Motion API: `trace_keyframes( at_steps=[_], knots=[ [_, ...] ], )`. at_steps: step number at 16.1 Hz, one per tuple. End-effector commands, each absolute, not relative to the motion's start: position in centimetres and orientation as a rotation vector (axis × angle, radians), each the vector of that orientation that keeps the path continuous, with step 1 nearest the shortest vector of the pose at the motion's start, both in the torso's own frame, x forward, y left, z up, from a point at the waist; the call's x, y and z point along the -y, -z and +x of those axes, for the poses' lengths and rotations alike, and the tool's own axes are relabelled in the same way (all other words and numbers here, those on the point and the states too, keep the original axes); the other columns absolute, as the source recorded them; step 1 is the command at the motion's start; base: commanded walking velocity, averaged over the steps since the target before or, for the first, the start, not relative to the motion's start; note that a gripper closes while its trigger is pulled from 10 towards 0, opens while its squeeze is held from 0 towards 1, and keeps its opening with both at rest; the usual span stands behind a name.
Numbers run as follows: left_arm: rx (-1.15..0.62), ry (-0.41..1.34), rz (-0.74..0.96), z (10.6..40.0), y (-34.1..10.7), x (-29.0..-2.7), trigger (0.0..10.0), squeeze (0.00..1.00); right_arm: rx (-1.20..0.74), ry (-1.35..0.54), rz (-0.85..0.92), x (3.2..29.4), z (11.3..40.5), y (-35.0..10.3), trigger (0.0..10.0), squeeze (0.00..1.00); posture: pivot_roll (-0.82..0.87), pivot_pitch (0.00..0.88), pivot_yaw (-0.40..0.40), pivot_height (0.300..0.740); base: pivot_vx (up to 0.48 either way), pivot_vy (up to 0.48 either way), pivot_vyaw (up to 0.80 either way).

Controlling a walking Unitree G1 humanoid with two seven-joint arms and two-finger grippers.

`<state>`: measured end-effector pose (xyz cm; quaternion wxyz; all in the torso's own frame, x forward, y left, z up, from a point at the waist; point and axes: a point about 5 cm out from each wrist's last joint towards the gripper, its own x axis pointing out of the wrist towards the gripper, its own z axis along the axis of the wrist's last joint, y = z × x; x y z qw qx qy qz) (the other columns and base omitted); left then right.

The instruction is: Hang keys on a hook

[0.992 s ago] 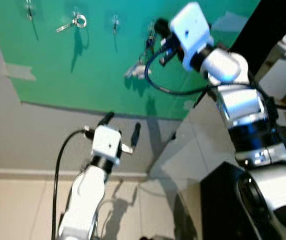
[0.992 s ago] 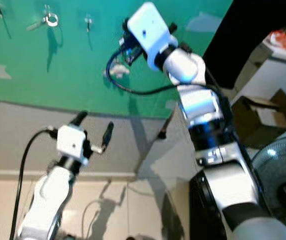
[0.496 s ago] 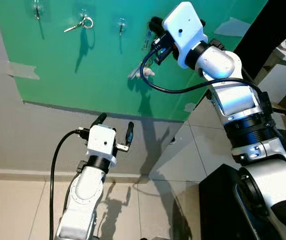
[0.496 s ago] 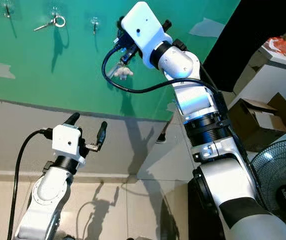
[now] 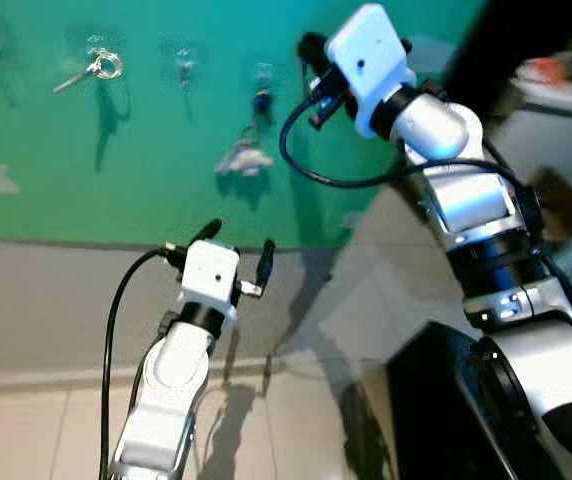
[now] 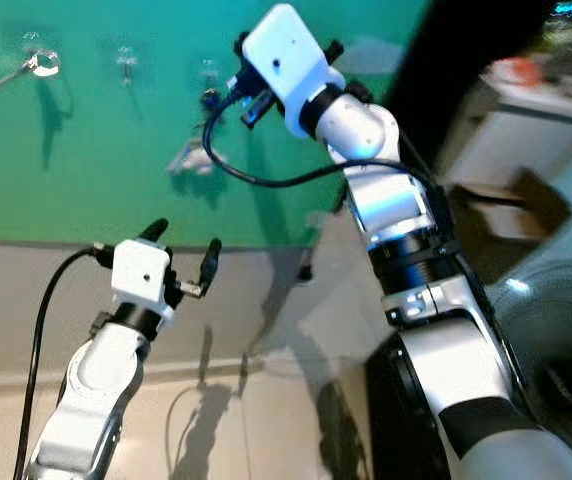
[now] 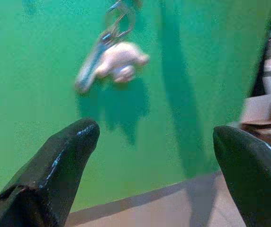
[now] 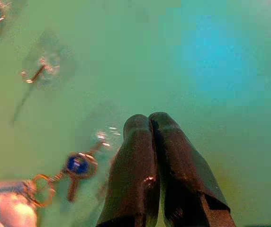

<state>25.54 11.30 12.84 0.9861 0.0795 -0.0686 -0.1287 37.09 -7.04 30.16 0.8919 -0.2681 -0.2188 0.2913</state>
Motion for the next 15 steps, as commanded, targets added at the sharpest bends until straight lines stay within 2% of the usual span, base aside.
trace_keyframes(
  at_steps=[1,11,13,15],
  knots=[
    [0.143,0.291,0.156,25.5,-13.1,-10.4,10.0,0.00,0.440,-0.582,-0.557,7.9,37.3,-29.9,10.0,0.00,0.06,0.000,-0.207,0.740,0.000,0.000,0.00],
    [0.147,0.251,0.171,25.7,-13.3,-10.8,10.0,0.00,0.446,-0.593,-0.553,8.0,37.2,-30.2,10.0,0.00,0.08,0.000,-0.216,0.740,0.000,0.000,0.00],
    [0.141,0.227,0.164,25.8,-13.2,-11.2,10.0,0.00,0.441,-0.582,-0.542,9.0,36.5,-30.2,10.0,0.00,0.09,0.000,-0.217,0.740,0.000,0.000,0.00],
    [0.093,0.170,0.132,26.5,-12.6,-12.6,10.0,0.00,0.323,-0.491,-0.429,11.4,35.9,-26.9,10.0,0.00,0.09,0.000,-0.206,0.740,0.000,0.000,0.00]
  ],
)
